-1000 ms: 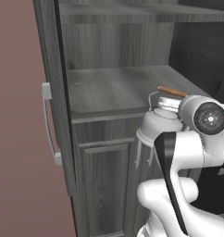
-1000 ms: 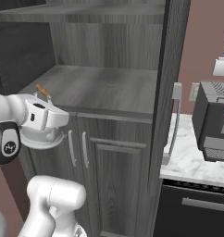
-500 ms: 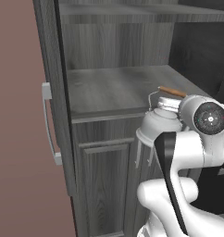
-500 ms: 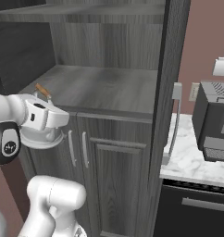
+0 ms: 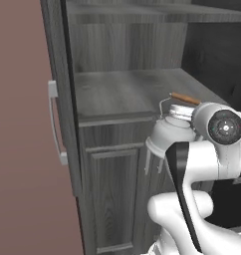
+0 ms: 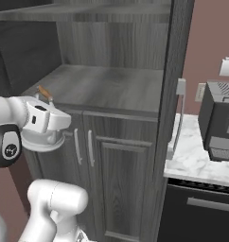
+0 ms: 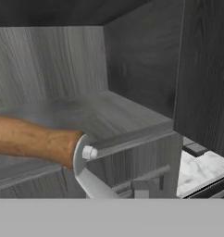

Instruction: Open the cabinet, pick the kettle from the cabinet, and place it in the sink.

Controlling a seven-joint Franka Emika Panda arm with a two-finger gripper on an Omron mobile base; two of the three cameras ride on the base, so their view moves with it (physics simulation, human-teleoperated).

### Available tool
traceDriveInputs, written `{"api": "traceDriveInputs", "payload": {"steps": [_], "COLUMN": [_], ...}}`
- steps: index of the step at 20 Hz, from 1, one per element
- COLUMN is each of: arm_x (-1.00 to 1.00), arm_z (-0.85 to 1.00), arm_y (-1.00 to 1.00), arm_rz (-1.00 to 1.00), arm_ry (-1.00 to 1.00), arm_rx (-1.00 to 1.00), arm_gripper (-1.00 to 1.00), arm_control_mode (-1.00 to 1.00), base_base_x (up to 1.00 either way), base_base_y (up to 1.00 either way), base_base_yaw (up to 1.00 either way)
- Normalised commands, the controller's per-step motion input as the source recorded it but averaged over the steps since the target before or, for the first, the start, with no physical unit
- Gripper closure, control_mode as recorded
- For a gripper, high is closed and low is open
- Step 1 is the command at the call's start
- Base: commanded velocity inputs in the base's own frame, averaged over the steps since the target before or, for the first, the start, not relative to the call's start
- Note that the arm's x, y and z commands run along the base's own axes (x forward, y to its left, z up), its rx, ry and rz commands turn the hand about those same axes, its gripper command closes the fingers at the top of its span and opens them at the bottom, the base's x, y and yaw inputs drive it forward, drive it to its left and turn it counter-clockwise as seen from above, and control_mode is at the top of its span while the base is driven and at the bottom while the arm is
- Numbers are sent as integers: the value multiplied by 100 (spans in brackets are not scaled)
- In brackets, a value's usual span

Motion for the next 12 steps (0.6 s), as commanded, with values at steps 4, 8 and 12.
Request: {"api": "traceDriveInputs", "payload": {"steps": [4,8,12], "arm_x": [0,0,0], "arm_z": [0,0,0], "arm_y": [0,0,0], "arm_rz": [0,0,0], "arm_ry": [0,0,0], "arm_rx": [0,0,0], "arm_gripper": [100,100,100], "arm_control_mode": [100,100,100], "base_base_x": [-60,-54,-53], "base_base_y": [0,-1,0], "base_base_yaw": [0,0,0]}}
